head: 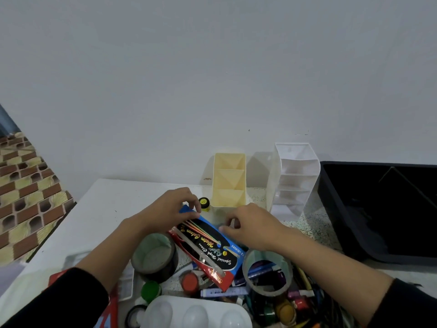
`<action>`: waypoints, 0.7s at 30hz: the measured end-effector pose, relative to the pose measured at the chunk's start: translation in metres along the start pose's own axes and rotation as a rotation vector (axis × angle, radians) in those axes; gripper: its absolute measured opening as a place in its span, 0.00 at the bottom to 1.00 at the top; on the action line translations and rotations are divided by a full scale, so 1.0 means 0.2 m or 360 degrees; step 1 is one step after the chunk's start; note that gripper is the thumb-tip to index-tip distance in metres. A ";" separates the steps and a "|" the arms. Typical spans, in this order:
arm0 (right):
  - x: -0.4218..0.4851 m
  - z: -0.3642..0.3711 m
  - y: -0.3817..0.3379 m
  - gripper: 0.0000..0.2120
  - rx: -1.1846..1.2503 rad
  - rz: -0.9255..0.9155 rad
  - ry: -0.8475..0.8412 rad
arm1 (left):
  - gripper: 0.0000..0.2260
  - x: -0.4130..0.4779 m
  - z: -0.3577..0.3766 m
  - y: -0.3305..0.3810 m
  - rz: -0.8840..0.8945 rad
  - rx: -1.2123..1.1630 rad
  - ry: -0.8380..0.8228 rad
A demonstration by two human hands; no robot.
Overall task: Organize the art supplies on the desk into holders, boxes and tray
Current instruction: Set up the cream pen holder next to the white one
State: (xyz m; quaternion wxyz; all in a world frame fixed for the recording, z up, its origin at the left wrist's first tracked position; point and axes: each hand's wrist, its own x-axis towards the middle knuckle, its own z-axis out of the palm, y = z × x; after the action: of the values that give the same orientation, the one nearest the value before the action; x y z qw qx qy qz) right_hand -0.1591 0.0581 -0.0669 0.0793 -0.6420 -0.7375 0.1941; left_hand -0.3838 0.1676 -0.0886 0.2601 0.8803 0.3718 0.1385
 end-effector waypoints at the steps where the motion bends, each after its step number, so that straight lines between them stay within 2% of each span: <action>1: 0.00 0.01 -0.02 0.16 0.0055 -0.0010 -0.0054 | 0.01 0.00 0.00 0.01 -0.0013 0.0003 0.0024; 3: 0.00 0.02 -0.05 0.18 0.0042 -0.0030 -0.0161 | 0.06 0.00 0.00 0.01 -0.0134 0.0126 -0.0022; 6: 0.01 0.04 -0.08 0.19 -0.0004 -0.0045 -0.0248 | 0.21 -0.01 0.02 -0.01 -0.0441 0.0500 -0.0237; 8: 0.03 0.05 -0.10 0.22 -0.0004 -0.0021 -0.0266 | 0.25 -0.03 0.05 -0.01 -0.0499 0.0591 -0.0260; 12: 0.09 0.09 -0.10 0.22 0.0113 0.0069 -0.0295 | 0.20 -0.06 0.08 0.01 -0.0424 0.0387 0.0080; 17: 0.12 0.09 -0.10 0.16 0.0298 0.0098 -0.0349 | 0.10 -0.07 0.03 0.04 -0.0292 -0.0318 0.0410; 21: 0.11 0.05 -0.09 0.10 0.0743 0.0152 -0.0216 | 0.09 -0.05 -0.08 0.14 -0.0202 -0.0555 0.0680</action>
State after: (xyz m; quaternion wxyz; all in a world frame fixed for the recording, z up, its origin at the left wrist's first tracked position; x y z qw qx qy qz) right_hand -0.1825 0.0761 -0.0728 0.1664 -0.6258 -0.6452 0.4055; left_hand -0.3812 0.1492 -0.0612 0.3315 0.7482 0.4431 0.3661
